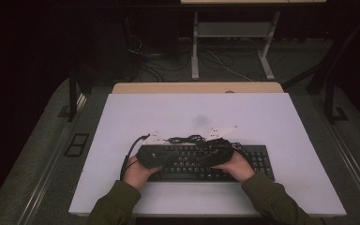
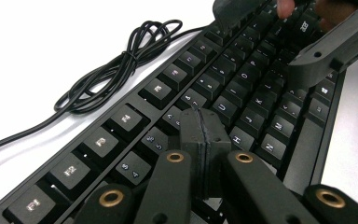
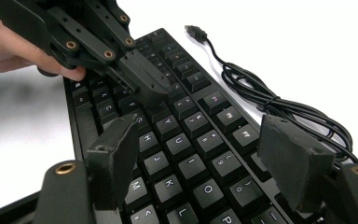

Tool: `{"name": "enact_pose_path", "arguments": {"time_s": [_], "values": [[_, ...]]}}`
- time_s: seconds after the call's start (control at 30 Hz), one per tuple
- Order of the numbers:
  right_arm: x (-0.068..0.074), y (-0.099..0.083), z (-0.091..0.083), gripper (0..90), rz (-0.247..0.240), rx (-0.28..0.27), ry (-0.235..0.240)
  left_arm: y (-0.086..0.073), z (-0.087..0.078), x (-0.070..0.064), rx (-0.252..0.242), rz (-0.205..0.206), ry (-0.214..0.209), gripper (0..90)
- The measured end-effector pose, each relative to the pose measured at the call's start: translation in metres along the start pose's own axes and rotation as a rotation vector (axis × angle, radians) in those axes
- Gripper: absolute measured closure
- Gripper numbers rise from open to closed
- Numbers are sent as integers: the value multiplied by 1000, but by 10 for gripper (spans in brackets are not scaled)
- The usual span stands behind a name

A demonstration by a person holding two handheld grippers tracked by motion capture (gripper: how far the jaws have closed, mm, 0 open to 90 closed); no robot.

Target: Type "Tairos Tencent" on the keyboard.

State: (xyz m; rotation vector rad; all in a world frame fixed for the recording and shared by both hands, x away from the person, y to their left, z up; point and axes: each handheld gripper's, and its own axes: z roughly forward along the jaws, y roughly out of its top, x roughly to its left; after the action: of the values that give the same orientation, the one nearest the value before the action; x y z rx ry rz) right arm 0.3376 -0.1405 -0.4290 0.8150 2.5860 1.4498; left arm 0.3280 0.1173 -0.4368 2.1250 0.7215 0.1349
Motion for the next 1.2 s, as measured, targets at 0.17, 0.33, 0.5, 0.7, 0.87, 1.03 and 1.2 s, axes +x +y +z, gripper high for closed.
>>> {"name": "enact_pose_path", "arguments": {"time_s": [0.17, 0.33, 0.5, 0.7, 0.87, 1.03, 1.2], "values": [[-1, 0, -2, 290, 0, -6, -1, 0, 1, 0, 2, -5, -3, 889], [-1, 0, -2, 289, 4, -10, -1, 0, 3, -1, 8, -6, -3, 889], [-2, -1, -4, 289, 10, -16, -2, -1, 3, -1, 13, -4, -8, 889], [-3, -1, -6, 288, 10, -20, 0, 0, 3, -1, 16, -4, -7, 889], [-4, -1, -7, 287, 13, -22, 1, 1, 2, -2, 14, 1, -9, 888], [-4, -1, -7, 287, 12, -25, 0, 3, -1, -3, 2, 2, -8, 880], [-4, -1, -8, 287, 12, -24, -1, 2, -5, -1, -10, 0, -5, 843]]}}
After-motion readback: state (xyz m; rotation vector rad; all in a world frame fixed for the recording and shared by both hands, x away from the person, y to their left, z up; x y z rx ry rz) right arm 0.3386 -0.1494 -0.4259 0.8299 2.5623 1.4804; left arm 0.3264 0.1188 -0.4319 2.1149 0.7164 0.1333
